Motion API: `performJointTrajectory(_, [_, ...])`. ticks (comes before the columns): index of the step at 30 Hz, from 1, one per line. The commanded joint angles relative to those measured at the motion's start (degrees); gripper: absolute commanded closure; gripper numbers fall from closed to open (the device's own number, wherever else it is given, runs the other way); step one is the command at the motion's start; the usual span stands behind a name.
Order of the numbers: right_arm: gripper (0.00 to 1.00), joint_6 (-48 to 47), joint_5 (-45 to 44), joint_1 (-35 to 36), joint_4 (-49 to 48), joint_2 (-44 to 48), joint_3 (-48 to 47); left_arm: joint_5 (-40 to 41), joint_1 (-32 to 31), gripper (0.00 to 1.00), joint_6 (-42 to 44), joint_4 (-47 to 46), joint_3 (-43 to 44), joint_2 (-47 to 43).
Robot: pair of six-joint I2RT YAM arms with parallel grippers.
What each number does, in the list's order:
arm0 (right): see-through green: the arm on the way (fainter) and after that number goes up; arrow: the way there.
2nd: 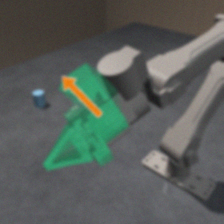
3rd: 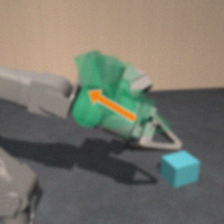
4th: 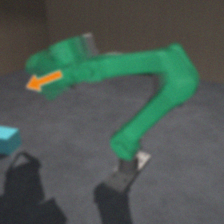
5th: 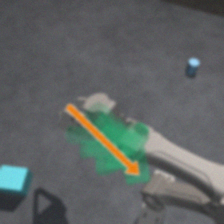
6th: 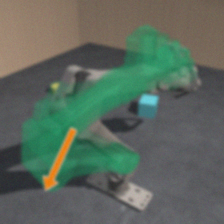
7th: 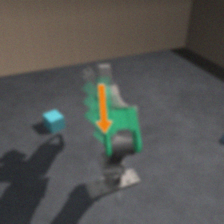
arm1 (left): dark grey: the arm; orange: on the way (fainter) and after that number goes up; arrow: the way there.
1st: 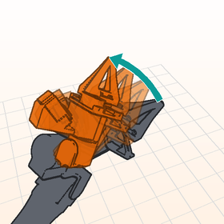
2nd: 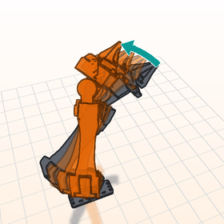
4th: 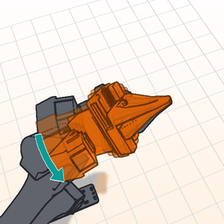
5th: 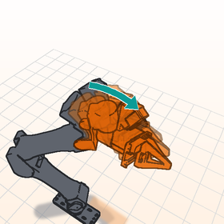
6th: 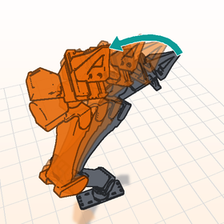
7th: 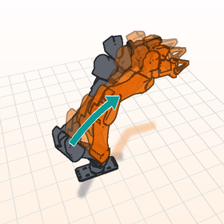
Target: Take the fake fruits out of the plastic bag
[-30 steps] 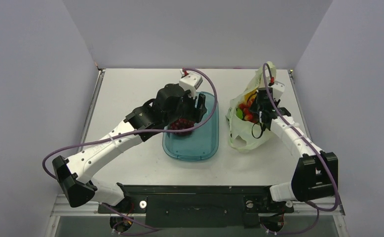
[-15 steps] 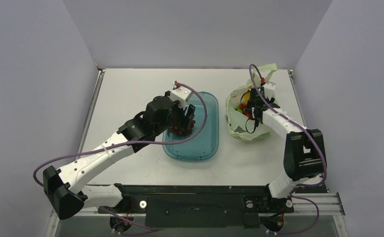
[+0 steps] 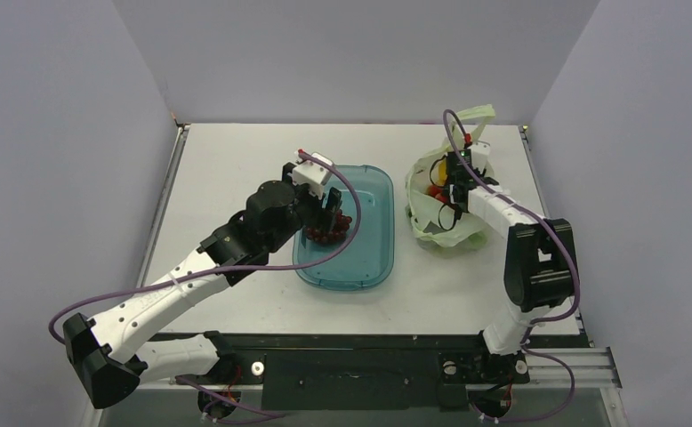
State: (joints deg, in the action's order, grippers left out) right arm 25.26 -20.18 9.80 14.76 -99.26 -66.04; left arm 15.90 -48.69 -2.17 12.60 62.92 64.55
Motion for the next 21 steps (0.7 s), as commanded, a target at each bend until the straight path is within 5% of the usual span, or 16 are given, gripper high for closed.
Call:
performJointTrajectory(1, [1.0,0.3,-2.4,0.7,0.7,8.0,0.4,1.9,0.0,0.36,1.1,-3.9,-0.5,-0.4])
performJointTrajectory(21, [1.0,1.3,3.2,1.1,7.5,32.5,0.7,4.6,-0.1,0.36,1.9,-5.1,-1.7,0.6])
